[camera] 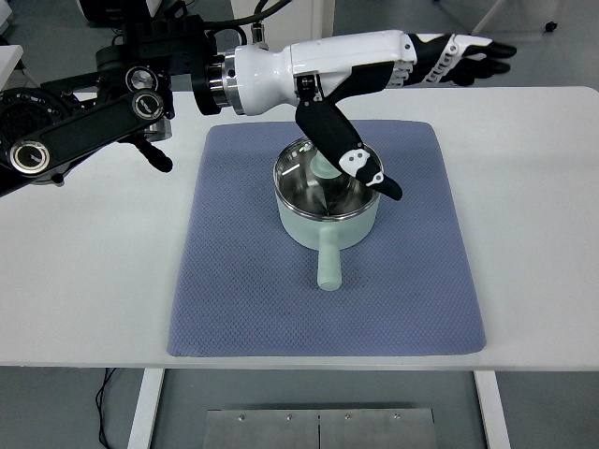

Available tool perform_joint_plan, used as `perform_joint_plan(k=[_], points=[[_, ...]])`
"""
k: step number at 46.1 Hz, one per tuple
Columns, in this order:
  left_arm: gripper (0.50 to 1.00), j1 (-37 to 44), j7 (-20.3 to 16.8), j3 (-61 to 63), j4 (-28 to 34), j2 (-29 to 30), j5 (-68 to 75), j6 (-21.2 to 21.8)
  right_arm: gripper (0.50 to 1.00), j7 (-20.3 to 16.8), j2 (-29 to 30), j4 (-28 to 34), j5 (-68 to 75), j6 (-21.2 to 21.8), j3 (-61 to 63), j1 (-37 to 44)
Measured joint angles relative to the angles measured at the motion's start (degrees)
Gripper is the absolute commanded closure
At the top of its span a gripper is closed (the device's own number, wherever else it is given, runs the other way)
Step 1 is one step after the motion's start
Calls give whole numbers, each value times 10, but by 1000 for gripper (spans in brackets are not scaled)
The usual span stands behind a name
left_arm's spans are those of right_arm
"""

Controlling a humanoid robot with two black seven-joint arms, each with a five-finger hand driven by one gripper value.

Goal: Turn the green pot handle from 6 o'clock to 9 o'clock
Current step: 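Lower the left hand onto the pale green handle nearest the robot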

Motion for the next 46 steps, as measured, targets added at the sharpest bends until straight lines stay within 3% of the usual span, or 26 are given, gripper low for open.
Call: perform_joint_plan(k=[13,46], points=[[500,-25,-1,63,-24,1,63,-12,500,0,0,0,0,0,0,0],[500,-24,0,75,-22,-25,210,-79,500,0,0,0,0,0,0,0]])
